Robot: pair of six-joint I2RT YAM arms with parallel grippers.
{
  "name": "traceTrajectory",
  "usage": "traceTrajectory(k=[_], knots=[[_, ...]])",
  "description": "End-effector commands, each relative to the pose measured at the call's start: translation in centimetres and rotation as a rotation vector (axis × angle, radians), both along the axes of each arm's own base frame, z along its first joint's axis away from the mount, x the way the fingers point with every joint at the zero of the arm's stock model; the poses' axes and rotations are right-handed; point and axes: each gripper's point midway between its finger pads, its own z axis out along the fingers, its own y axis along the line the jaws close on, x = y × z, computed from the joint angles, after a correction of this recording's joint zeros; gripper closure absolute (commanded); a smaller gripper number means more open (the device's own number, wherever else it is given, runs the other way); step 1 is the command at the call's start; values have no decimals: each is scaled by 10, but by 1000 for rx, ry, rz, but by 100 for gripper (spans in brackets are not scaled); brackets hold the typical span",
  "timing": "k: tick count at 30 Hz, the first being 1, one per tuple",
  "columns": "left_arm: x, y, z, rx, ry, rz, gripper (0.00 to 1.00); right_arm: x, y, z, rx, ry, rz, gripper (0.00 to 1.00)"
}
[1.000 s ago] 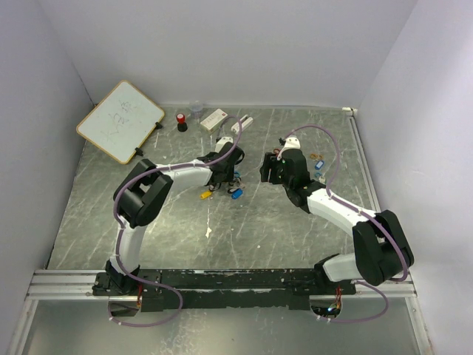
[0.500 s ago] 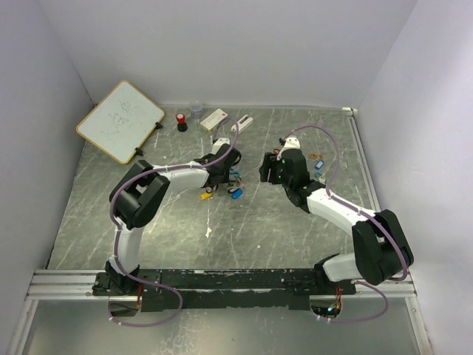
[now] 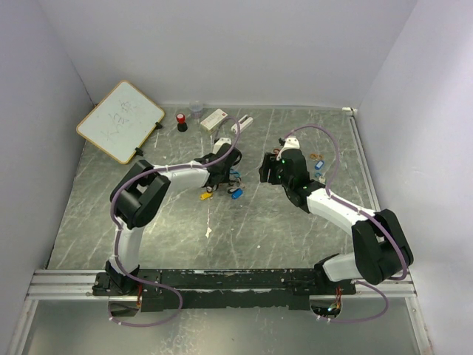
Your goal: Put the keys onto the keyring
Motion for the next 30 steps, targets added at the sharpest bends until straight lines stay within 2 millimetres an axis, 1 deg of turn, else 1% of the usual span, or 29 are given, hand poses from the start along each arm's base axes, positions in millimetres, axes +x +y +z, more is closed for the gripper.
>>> traceTrajectory(k=[1, 3, 5, 9, 11, 15, 20, 24, 30], knots=[[-10, 1, -28, 62, 80, -61, 58, 5, -2, 7, 3, -20, -12, 41], [-7, -2, -27, 60, 78, -72, 56, 5, -2, 7, 0, -21, -12, 40], [-7, -3, -27, 67, 84, -73, 51, 6, -2, 9, 0, -23, -12, 40], [-11, 2, -25, 64, 88, -59, 42, 5, -2, 8, 3, -23, -13, 41], [-14, 5, -25, 65, 95, -48, 40, 4, -2, 7, 5, -20, -12, 40], [-23, 11, -26, 66, 116, -34, 40, 4, -1, 6, 11, -18, -10, 41], [-32, 18, -28, 61, 133, -11, 44, 4, 0, 5, 14, -16, -8, 41], [-37, 21, -26, 66, 131, -4, 45, 4, 0, 4, 14, -14, -5, 41], [-41, 18, -29, 71, 139, -11, 47, 3, 1, 3, 15, -12, -4, 41]])
